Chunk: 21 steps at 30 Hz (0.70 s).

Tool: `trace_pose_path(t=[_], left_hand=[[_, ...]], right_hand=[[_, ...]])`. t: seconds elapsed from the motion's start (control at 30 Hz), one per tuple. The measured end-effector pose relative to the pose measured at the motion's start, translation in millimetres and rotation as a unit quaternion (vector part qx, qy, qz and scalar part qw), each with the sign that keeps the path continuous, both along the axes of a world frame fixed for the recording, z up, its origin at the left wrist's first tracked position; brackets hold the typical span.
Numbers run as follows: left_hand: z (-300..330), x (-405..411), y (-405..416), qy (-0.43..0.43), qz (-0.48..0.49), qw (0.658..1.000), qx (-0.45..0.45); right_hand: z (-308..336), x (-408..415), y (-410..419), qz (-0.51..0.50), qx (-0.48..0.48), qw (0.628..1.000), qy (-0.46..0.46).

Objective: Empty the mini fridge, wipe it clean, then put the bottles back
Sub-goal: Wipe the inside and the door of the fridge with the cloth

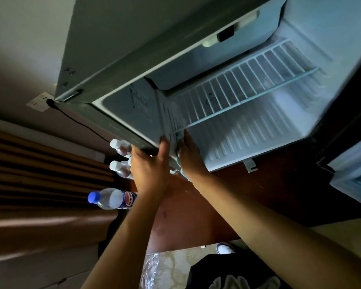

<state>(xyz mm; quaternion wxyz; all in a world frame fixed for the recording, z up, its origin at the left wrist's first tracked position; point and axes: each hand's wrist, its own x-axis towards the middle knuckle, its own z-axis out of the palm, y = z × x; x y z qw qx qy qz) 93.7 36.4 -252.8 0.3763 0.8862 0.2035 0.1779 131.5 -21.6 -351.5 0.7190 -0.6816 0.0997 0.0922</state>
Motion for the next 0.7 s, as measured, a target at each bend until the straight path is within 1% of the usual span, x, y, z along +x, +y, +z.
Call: trace_pose_path(t=[0.07,0.1,0.17,0.23,0.27,0.33,0.43,0.53,0.6,0.7], left_hand=[[-3.1,1.1,5.4,-0.009,-0.008,1.000,0.006],[-2.0,0.2,4.5,0.006,-0.007,1.000,0.014],[-5.7,-1.3,6.4,0.001,-0.011,1.000,0.010],[-6.9,-2.6,7.0,-0.009,-0.014,1.000,0.016],[-8.9,-3.0,8.3,-0.013,-0.020,0.999,0.021],[-8.2,-2.5,9.1,-0.016,-0.028,0.999,0.012],[-7.7,-0.7,7.7,-0.010,-0.035,0.999,-0.003],[-7.0,-0.1,5.7,-0.020,-0.040,0.999,0.001],[-7.3,-0.8,8.1,-0.022,-0.046,0.999,0.003],[-8.4,-1.0,9.0,-0.024,-0.041,0.999,0.006]], right_hand=[[0.6,-2.1,-0.4,-0.021,0.010,1.000,-0.014],[-1.9,-5.0,-0.7,-0.025,0.021,0.999,-0.017],[-10.2,-10.0,0.4,-0.032,0.070,0.997,-0.012],[-17.4,-8.5,3.1,-0.056,0.121,0.991,0.022],[-17.9,-4.8,4.1,-0.066,0.128,0.988,0.046],[-18.0,1.9,5.8,-0.071,0.126,0.986,0.083],[-21.8,1.4,0.1,-0.080,0.125,0.985,0.089],[-28.1,1.9,-7.1,-0.077,0.076,0.986,0.127],[-28.1,1.5,-9.0,-0.077,0.064,0.986,0.135],[-16.6,-2.0,-16.8,-0.118,0.117,0.975,0.149]])
